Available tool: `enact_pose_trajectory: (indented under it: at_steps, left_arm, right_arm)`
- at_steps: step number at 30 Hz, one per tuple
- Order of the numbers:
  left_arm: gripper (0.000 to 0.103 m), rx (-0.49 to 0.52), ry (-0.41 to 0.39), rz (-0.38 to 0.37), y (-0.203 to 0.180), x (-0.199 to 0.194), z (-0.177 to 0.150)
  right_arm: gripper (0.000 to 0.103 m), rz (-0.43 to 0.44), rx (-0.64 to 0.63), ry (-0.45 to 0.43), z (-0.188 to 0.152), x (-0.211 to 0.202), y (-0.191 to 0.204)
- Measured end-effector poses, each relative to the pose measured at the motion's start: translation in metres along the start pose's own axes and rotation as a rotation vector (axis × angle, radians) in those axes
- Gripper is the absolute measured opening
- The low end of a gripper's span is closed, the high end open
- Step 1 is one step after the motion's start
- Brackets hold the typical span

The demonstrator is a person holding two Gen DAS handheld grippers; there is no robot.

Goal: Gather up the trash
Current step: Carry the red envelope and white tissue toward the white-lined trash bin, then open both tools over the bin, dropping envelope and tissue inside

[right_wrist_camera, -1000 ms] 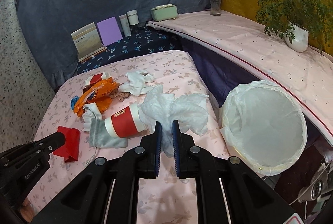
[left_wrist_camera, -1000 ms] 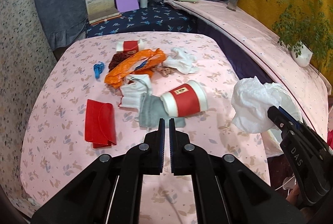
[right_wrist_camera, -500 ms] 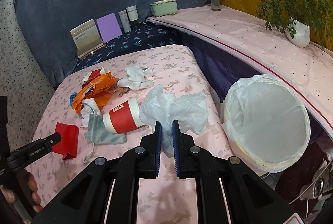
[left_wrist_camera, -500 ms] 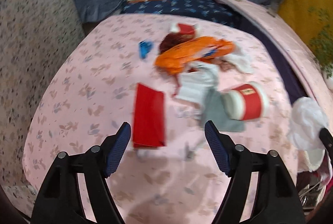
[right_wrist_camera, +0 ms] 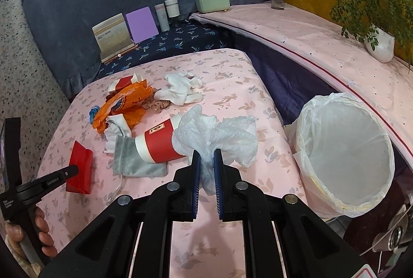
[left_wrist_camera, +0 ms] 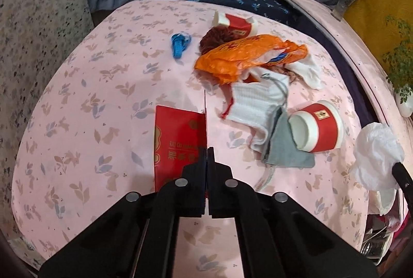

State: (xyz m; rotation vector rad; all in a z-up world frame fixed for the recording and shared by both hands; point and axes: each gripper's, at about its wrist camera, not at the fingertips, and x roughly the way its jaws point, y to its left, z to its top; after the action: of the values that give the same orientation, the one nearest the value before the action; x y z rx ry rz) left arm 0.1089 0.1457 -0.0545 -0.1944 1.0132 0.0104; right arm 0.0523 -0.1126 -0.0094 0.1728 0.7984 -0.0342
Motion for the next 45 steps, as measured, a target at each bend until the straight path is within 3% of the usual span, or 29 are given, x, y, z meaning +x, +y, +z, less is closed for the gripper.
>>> enact_pose_trajectory:
  at_steps: [7,18,37,45]
  left_arm:
    - [0.000,0.057,-0.065,-0.061,-0.033,-0.038,0.008]
    - [0.000,0.252,-0.126,-0.189,-0.133,-0.076,0.004]
    - [0.000,0.557,-0.067,-0.309,-0.279,-0.062,-0.040]
    - [0.000,0.659,-0.020,-0.408,-0.334,-0.050,-0.052]
  right_arm:
    - [0.010,-0.005,0.015,-0.033,0.006,-0.011,-0.008]
    - [0.010,-0.038,0.078,-0.092,0.013,-0.032,-0.042]
    - [0.010,-0.192,0.304,-0.145,-0.007,-0.063,-0.159]
    - [0.010,-0.267,0.406,-0.143,-0.017,-0.066,-0.210]
